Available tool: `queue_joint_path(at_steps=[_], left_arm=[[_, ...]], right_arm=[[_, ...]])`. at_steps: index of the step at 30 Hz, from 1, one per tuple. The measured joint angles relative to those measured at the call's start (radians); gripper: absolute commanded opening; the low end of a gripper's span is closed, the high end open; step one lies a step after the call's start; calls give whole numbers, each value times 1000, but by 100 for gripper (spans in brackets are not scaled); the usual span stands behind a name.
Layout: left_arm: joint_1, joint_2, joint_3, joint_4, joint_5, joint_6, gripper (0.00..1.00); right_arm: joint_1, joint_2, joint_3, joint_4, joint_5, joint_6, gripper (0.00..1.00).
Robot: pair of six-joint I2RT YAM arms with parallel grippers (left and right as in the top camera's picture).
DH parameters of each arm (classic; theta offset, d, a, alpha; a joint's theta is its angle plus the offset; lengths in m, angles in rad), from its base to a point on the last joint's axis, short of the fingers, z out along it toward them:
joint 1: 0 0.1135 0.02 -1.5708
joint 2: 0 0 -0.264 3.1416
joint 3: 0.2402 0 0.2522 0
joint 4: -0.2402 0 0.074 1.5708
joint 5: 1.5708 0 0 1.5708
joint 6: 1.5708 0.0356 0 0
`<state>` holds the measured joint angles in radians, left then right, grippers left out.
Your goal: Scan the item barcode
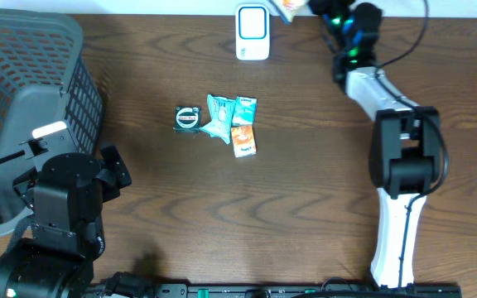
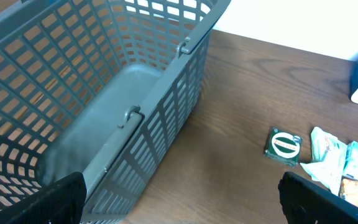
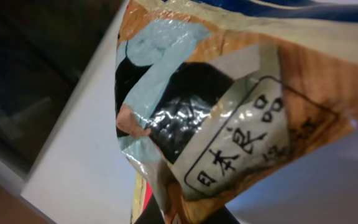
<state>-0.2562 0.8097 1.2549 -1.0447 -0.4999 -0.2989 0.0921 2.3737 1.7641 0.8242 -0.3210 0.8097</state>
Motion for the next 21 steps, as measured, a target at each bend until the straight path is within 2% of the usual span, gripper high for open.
queue_joint_path(at_steps=[8, 19, 20, 21], left_arm=[[0, 0, 0, 0, 0, 0, 98], [0, 0, 0, 0, 0, 0, 98], [0, 0, 0, 0, 0, 0, 98], [0, 0, 0, 0, 0, 0, 98]], right_arm=[[-232, -16, -1, -342, -188, -4, 1], [-563, -138, 1, -842, -231, -10, 1], [-586, -138, 2, -875, -229, -18, 8], [-615, -138, 2, -919, -224, -31, 23]])
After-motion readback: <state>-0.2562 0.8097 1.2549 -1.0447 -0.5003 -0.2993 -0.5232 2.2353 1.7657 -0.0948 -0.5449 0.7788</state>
